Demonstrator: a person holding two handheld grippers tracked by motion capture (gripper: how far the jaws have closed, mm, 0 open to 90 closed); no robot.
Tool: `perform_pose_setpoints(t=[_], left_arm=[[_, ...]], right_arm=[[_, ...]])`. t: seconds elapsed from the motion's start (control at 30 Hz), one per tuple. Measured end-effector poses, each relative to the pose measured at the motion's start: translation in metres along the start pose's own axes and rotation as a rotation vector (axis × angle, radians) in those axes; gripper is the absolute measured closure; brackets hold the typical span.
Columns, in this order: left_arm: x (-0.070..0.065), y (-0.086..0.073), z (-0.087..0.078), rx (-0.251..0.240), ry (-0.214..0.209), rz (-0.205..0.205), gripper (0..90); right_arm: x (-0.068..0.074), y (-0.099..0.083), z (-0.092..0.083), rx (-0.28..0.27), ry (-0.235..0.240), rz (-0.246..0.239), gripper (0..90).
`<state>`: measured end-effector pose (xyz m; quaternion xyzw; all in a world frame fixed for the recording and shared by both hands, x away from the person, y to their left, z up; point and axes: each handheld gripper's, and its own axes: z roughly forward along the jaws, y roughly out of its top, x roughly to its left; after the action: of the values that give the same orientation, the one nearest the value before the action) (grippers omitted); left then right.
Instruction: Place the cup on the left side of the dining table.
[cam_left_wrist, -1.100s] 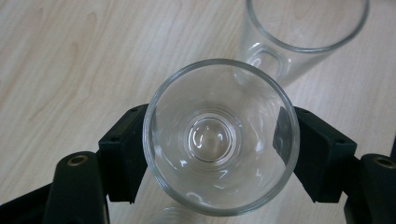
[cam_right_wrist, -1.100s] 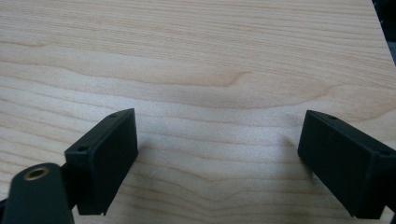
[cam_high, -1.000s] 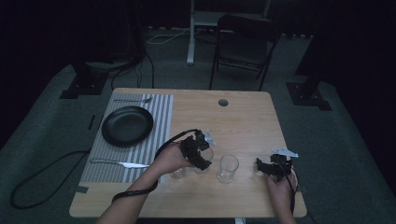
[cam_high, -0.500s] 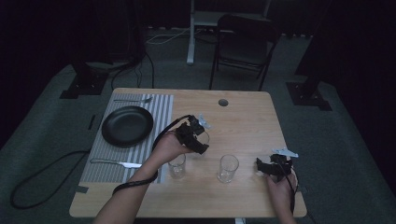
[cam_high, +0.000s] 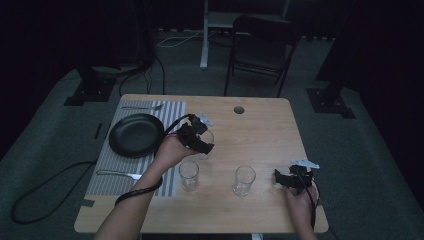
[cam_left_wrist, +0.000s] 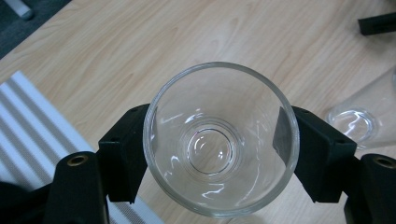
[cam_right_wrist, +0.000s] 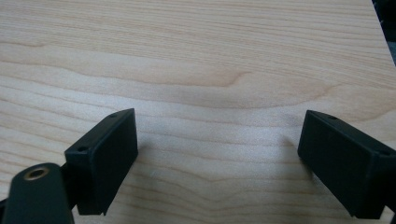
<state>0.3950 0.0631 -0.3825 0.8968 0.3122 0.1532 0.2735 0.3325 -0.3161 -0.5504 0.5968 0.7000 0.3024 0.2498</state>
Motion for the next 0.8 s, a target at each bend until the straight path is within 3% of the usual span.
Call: perform_pose_setpoints(t=[0.17, 0.37, 0.8], left_arm=[[0.012, -0.010, -0.005, 0.006, 0.025, -0.039, 28.8], [0.025, -0.025, -0.010, 0.029, 0.069, -0.056, 28.8], [0.057, -0.059, -0.027, 0.043, 0.098, -0.149, 28.8]], right_arm=[[0.000, 0.000, 0.000, 0.000, 0.000, 0.000, 11.6], [0.000, 0.000, 0.000, 0.001, 0.000, 0.001, 11.5], [0.000, 0.000, 0.000, 0.001, 0.000, 0.001, 11.6]])
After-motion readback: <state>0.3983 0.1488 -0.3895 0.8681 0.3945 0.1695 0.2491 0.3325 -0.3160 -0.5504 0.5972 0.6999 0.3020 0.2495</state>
